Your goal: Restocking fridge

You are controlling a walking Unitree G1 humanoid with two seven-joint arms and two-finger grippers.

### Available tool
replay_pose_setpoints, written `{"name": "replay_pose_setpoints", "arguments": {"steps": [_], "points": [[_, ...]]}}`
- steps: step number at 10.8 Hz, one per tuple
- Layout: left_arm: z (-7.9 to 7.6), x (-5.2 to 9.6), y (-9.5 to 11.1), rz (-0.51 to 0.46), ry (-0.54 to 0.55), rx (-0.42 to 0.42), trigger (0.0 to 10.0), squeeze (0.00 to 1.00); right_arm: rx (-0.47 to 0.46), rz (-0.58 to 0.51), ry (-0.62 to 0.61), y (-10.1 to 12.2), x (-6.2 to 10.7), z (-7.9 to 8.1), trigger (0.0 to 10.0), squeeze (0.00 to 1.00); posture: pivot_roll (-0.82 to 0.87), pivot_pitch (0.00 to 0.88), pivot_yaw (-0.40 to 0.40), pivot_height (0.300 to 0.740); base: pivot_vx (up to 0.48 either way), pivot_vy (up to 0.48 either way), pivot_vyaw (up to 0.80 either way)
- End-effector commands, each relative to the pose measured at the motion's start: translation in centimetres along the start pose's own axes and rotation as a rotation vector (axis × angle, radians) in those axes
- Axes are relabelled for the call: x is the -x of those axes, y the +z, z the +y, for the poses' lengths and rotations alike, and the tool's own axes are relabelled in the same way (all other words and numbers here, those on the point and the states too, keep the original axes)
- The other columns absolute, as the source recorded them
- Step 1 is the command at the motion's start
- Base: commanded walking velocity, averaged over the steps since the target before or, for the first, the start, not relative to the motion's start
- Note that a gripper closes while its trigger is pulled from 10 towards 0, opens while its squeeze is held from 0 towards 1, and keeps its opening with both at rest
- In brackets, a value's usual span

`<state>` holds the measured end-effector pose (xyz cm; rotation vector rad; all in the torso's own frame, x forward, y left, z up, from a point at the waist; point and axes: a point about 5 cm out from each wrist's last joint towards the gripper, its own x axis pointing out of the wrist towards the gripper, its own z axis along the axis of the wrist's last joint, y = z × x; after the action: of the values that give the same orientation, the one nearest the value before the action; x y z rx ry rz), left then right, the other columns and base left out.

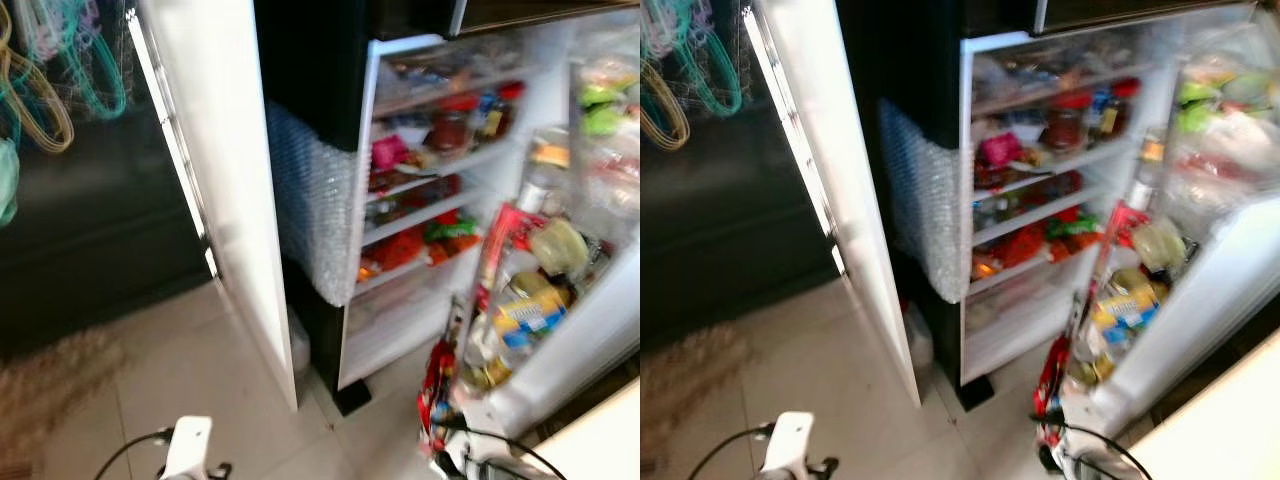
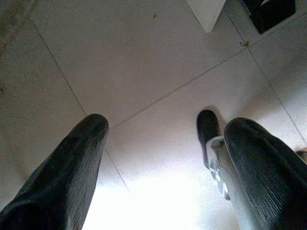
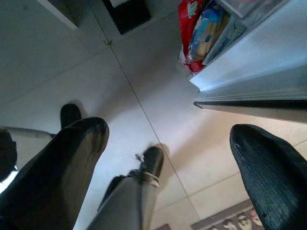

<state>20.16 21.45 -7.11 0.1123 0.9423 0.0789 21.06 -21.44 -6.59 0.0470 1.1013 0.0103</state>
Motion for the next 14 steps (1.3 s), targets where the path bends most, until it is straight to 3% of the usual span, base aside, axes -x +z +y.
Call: {"name": "replay_pose_setpoints", "arguments": {"steps": [1,3,9,11,14], "points": [[-0.2,0.0,-0.3,0.017,-0.006,-0.012,10.0,0.00,-0.001,0.018,-0.011,-0.6,0.1,-0.4,10.0,0.00,-0.05,0.000,-0.001,0.740,0.000,0.307,0.00],[-0.2,0.0,-0.3,0.015,-0.005,-0.011,10.0,0.00,-0.002,0.008,-0.018,-0.4,0.1,-0.4,10.0,0.00,-0.04,0.000,-0.002,0.740,0.000,0.277,0.00],[-0.2,0.0,-0.2,0.013,-0.004,-0.019,10.0,0.00,-0.058,-0.009,-0.051,-0.5,0.0,-0.5,10.0,0.00,-0.04,0.000,0.000,0.740,0.000,0.000,0.00],[-0.1,0.0,-0.2,0.013,-0.003,-0.021,10.0,0.00,-0.205,-0.007,-0.125,-0.9,0.0,-0.6,10.0,0.00,-0.04,0.000,0.003,0.740,0.000,0.000,0.00],[-0.1,0.0,-0.1,0.012,-0.003,-0.025,10.0,0.00,-0.516,-0.017,-0.363,-1.6,0.0,-0.9,10.0,0.00,-0.04,0.000,0.006,0.740,0.000,0.000,0.00]]}}
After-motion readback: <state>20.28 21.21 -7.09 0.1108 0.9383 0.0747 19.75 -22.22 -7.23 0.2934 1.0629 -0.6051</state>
